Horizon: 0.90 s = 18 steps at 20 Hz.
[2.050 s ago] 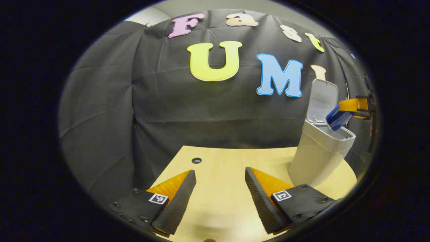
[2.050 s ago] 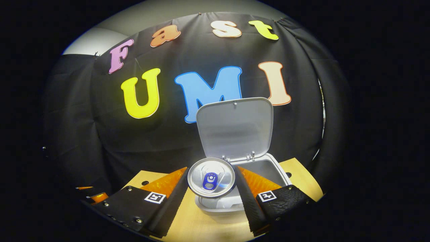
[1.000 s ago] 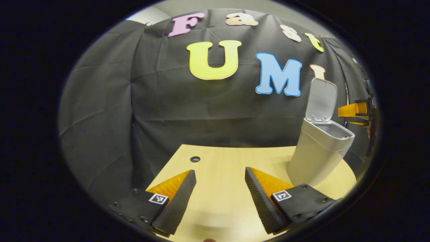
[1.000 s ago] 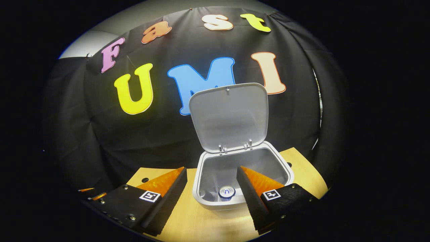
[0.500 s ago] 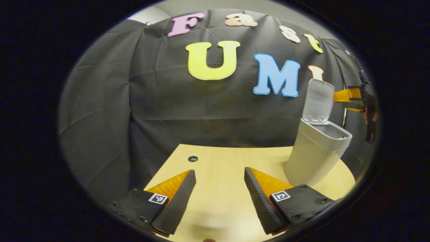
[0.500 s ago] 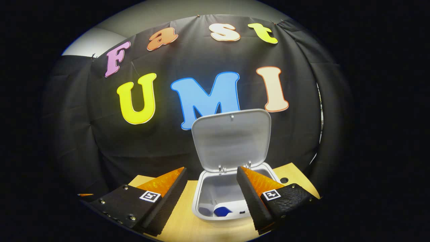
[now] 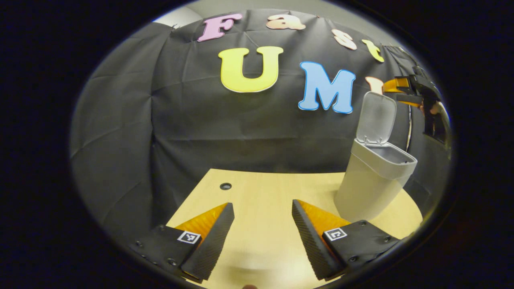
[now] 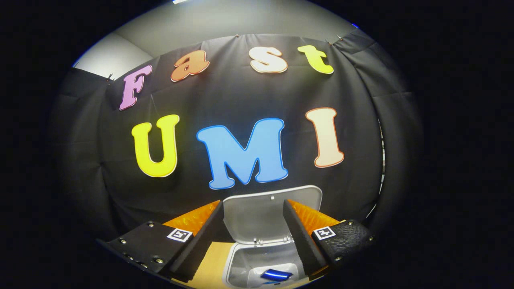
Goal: Press the lid of the desktop garbage bin to open it, pick up the crumpled paper on the desktop and throw it into the bin, then pick up the pop can on the desktop and drop it into the bin, and finally close the garbage bin lid.
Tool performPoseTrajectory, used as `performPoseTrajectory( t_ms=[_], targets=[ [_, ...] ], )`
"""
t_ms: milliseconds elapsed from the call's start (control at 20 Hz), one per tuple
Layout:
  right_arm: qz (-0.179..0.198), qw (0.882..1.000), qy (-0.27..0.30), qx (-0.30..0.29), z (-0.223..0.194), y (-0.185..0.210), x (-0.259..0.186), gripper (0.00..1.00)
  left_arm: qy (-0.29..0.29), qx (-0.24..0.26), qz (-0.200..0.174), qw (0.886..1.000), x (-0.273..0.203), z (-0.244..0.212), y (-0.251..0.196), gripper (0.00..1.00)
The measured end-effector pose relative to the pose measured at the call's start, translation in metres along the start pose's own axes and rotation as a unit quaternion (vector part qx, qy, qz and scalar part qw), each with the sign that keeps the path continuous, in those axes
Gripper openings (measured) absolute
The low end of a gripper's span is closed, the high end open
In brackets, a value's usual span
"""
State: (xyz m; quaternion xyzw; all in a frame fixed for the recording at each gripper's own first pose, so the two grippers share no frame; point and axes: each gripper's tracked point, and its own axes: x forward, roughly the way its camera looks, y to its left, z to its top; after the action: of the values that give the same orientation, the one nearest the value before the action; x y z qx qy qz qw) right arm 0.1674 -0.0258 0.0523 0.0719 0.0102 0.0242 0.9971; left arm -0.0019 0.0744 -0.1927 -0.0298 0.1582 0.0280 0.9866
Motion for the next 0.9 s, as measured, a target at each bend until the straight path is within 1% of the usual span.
performPoseTrajectory(
  t_ms=[150,350,450,600,750,800,850,900],
  targets=[
    [-0.004,1.000,-0.010,-0.001,0.009,-0.004,0.016,0.94,0.007,-0.002,0.005,1.000,0.000,-0.006,0.002,0.96],
    [-0.019,0.999,-0.031,-0.006,0.019,-0.013,0.035,0.94,0.012,-0.002,0.013,1.000,-0.002,-0.009,0.006,0.96],
    [-0.022,0.999,-0.033,-0.008,0.019,-0.015,0.046,0.94,0.012,-0.001,0.018,1.000,-0.002,-0.008,0.007,0.96],
    [-0.028,0.999,-0.022,-0.011,0.007,-0.021,0.062,0.94,0.014,-0.004,0.027,1.000,0.000,-0.009,0.012,0.96],
    [-0.033,0.999,-0.024,-0.030,0.005,-0.025,0.065,0.94,0.019,-0.007,0.032,0.999,0.003,-0.011,0.014,0.96],
    [-0.034,0.998,-0.022,-0.045,0.002,-0.022,0.064,0.94,0.020,-0.008,0.033,0.999,0.003,-0.011,0.014,1.00],
    [-0.031,0.998,-0.021,-0.058,0.001,-0.022,0.059,0.94,0.019,-0.009,0.033,0.999,0.004,-0.012,0.013,0.96],
    [-0.031,0.997,-0.021,-0.061,-0.001,-0.021,0.056,0.95,0.019,-0.010,0.032,0.999,0.004,-0.011,0.012,0.96]
  ],
)
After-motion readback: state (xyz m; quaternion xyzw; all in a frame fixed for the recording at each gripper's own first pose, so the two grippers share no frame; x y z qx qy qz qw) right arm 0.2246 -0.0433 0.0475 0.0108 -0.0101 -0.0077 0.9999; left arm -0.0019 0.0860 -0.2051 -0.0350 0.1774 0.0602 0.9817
